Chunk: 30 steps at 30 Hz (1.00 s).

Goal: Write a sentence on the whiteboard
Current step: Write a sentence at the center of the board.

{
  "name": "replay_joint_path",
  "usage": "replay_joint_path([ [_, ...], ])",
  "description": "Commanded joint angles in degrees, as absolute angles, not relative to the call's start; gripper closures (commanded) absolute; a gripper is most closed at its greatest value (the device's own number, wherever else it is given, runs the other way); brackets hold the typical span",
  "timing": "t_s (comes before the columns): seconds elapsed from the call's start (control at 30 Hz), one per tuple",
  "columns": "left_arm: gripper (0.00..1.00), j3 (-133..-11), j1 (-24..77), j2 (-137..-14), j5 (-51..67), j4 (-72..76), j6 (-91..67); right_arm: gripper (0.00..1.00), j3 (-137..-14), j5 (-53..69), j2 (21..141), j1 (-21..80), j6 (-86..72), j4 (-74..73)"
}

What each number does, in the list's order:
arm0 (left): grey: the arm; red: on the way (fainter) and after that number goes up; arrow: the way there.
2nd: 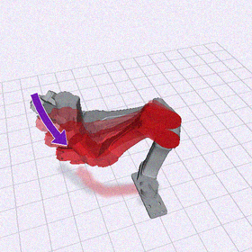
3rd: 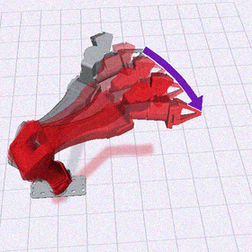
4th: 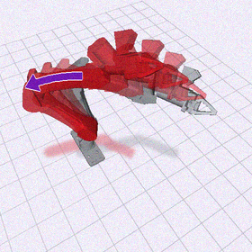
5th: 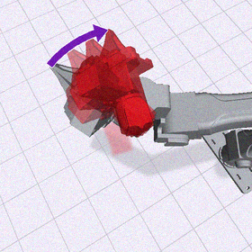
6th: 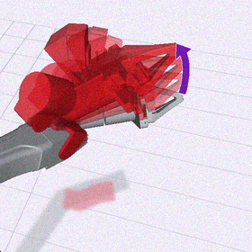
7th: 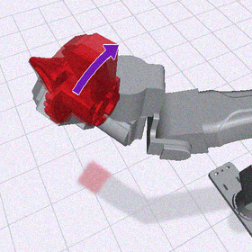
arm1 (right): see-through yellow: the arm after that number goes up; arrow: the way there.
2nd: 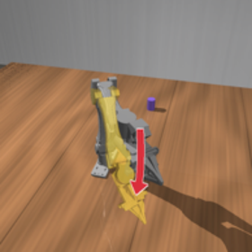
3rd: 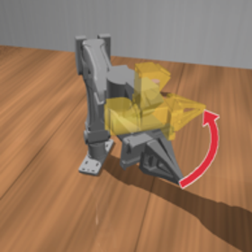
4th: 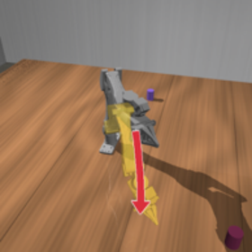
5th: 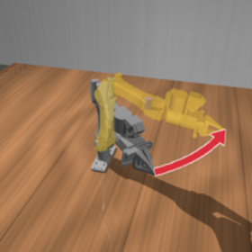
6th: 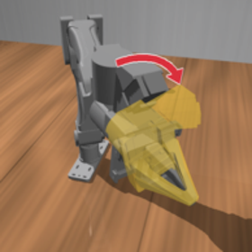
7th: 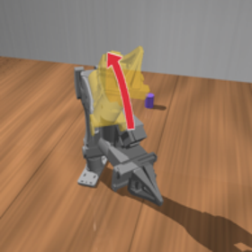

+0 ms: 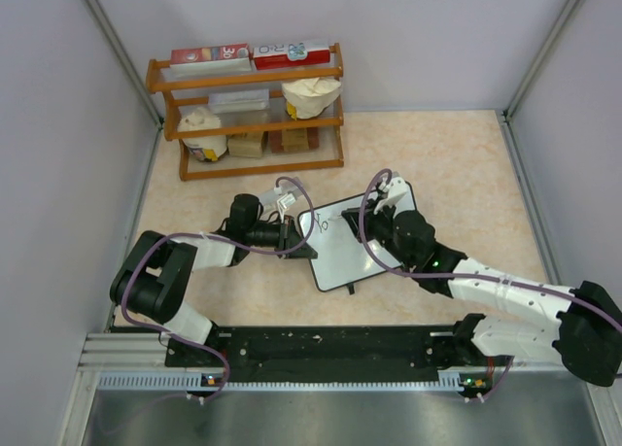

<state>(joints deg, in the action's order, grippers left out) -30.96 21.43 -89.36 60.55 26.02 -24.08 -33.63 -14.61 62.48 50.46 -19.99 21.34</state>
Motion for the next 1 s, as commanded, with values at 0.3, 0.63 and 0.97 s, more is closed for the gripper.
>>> replay_joint_path([
  [0.3, 1.00, -30.5, 21.8, -89.0, 60.8, 25.2, -22.1, 1.00, -32.4, -12.7, 63.1, 49.4, -21.6, 20.6],
  [0.63, 1.00, -30.6, 21.8, -89.2, 60.8, 25.2, -22.1, 1.00, -31.2, -12.7, 61.6, 49.4, -22.1, 19.7],
  [0.97, 1.00, -30.5, 21.8, -89.1, 60.8, 25.2, -22.1, 1.00, -33.0, -13.5, 60.2, 49.0, -22.0, 21.2],
])
